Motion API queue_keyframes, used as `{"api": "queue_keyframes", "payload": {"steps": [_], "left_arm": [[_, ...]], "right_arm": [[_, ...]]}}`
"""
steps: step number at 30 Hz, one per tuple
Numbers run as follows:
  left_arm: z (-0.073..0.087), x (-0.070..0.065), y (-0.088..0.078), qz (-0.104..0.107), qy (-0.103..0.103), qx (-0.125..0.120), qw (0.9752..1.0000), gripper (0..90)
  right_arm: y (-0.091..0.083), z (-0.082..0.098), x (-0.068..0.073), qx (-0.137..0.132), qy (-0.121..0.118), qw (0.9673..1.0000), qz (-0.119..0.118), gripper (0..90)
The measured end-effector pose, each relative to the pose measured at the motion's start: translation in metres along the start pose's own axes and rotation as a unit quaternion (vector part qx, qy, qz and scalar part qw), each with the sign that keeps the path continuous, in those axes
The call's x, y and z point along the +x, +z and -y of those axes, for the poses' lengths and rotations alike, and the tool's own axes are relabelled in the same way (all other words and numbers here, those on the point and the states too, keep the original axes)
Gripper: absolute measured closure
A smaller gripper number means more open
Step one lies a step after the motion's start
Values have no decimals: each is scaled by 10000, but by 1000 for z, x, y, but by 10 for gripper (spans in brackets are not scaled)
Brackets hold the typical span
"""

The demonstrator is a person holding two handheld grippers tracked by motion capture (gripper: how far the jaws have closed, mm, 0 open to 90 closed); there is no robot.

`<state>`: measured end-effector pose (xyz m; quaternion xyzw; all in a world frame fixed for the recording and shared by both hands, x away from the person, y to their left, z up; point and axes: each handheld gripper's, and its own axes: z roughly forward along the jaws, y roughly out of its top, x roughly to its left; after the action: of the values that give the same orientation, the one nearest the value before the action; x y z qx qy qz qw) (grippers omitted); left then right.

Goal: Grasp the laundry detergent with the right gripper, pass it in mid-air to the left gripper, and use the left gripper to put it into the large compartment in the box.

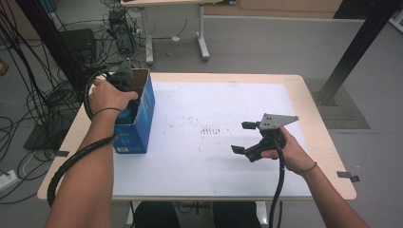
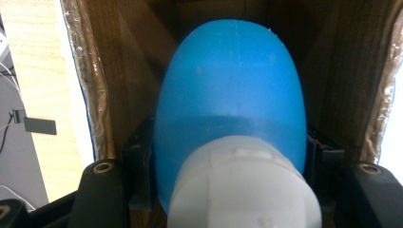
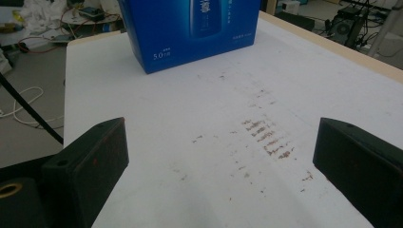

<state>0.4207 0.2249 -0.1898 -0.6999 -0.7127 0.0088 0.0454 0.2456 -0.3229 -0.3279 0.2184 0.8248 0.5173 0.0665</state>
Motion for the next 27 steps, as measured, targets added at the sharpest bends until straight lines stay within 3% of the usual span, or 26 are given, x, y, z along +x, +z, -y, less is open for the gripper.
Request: {"api": "queue_keyframes", "payload": {"steps": [27], "left_arm": [[-2,-3,0,-34,-14,34,10000,376]], "right_arm": [[-3,1,-1,-45,32,10000,26,43]]}}
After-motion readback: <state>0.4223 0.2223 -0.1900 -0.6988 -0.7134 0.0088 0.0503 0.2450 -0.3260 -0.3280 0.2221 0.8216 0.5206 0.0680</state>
